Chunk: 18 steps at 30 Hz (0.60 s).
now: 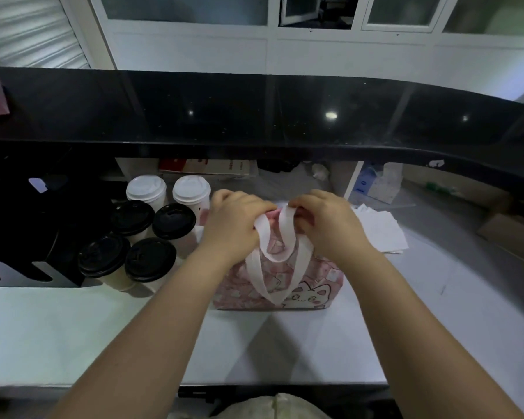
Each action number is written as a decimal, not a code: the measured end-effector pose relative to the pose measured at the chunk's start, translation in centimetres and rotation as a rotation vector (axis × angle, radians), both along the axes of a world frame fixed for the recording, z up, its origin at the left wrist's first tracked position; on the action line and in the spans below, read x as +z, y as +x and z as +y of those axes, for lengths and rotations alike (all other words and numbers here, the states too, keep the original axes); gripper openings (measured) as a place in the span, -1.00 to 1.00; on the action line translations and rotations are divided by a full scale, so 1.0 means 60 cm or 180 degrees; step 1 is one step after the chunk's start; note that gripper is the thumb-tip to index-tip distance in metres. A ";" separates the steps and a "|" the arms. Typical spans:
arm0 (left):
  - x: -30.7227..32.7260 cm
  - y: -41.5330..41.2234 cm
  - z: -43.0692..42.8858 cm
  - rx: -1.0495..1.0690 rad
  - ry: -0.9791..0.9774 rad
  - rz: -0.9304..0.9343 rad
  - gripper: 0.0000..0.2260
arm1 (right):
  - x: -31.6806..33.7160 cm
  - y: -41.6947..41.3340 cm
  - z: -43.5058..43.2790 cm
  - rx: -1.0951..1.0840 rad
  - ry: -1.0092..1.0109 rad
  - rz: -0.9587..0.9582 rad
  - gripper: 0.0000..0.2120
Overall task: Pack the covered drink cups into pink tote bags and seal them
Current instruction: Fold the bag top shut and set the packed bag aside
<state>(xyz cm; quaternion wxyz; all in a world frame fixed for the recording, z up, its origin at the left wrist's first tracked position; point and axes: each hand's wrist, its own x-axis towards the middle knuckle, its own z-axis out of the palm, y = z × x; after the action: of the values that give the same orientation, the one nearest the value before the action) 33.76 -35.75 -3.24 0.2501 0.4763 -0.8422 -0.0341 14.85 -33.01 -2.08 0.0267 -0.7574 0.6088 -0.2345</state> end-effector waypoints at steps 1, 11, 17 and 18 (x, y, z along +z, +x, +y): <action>-0.004 -0.010 -0.001 0.0050 0.0011 -0.0035 -0.73 | -0.003 0.004 -0.004 -0.0040 -0.0005 0.0080 -0.74; -0.020 -0.019 0.000 0.0179 -0.0211 -0.0029 -0.72 | -0.017 0.005 0.003 0.0070 -0.0399 0.0129 -0.76; -0.019 0.033 -0.003 0.0162 -0.0204 0.0067 -0.82 | -0.020 -0.028 0.006 -0.0052 -0.0365 0.0061 -0.86; -0.020 0.030 -0.003 0.0184 -0.0206 0.0052 -0.80 | -0.020 -0.025 0.005 -0.0058 -0.0393 0.0159 -0.87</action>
<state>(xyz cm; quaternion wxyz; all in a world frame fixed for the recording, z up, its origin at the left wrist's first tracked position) 35.57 -35.92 -4.45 0.2732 0.4918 -0.8267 -0.0035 13.32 -32.73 -3.30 -0.0374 -0.7576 0.6005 -0.2529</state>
